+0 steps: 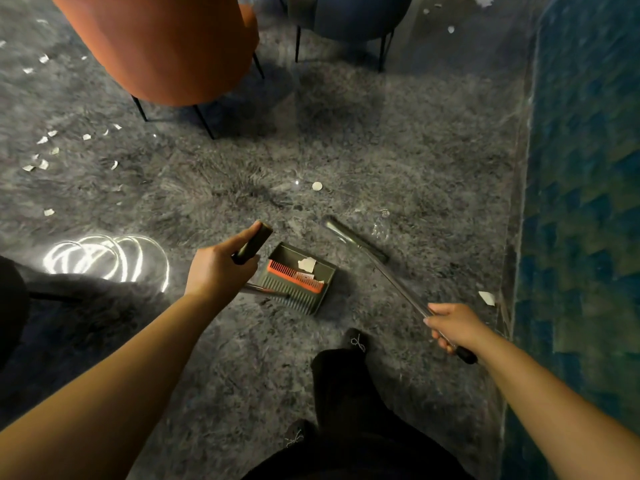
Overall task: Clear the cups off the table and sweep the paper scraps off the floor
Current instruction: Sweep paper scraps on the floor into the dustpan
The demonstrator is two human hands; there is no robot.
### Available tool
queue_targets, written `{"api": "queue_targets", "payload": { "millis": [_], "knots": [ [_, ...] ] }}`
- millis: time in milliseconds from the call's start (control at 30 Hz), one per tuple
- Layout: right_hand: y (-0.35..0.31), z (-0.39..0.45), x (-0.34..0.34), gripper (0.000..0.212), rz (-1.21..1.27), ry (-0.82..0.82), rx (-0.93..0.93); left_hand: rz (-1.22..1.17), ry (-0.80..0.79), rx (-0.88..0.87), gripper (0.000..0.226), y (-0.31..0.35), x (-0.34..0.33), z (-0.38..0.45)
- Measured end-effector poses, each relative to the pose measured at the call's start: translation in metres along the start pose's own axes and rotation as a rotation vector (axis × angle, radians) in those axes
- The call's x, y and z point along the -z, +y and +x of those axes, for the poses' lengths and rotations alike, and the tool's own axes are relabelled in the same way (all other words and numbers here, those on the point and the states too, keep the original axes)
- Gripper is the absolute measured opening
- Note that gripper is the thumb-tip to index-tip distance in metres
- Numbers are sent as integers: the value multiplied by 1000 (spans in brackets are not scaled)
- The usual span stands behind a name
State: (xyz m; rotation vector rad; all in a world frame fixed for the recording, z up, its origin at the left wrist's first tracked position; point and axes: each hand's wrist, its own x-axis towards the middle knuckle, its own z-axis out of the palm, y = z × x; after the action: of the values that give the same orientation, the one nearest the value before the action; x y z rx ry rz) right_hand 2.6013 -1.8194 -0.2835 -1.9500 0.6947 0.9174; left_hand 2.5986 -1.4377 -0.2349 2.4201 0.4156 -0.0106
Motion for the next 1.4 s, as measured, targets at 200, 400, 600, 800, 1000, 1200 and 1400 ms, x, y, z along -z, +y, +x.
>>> {"api": "queue_targets", "payload": {
  "millis": [200,400,600,800,1000,1200,1400],
  "knots": [
    [-45,46,36,55,-29,-18,-8,49,-22,-2,59,38,-24,65],
    [-68,87,55,53,-73,-41,-36,146,-67,-85,60,76,-48,122],
    [-90,112,55,48,-142,-77,-64,201,-120,-91,59,97,-60,177],
    [-98,117,43,52,-195,-164,-126,185,-124,-114,60,94,-54,200],
    [-107,97,43,54,-168,-190,-147,156,-156,-115,60,90,-47,212],
    [-117,67,56,51,-144,-212,-148,179,-184,-184,60,85,-37,223],
    [-100,47,49,50,-69,-159,-133,170,-229,-212,60,82,-29,228]
  ]
}}
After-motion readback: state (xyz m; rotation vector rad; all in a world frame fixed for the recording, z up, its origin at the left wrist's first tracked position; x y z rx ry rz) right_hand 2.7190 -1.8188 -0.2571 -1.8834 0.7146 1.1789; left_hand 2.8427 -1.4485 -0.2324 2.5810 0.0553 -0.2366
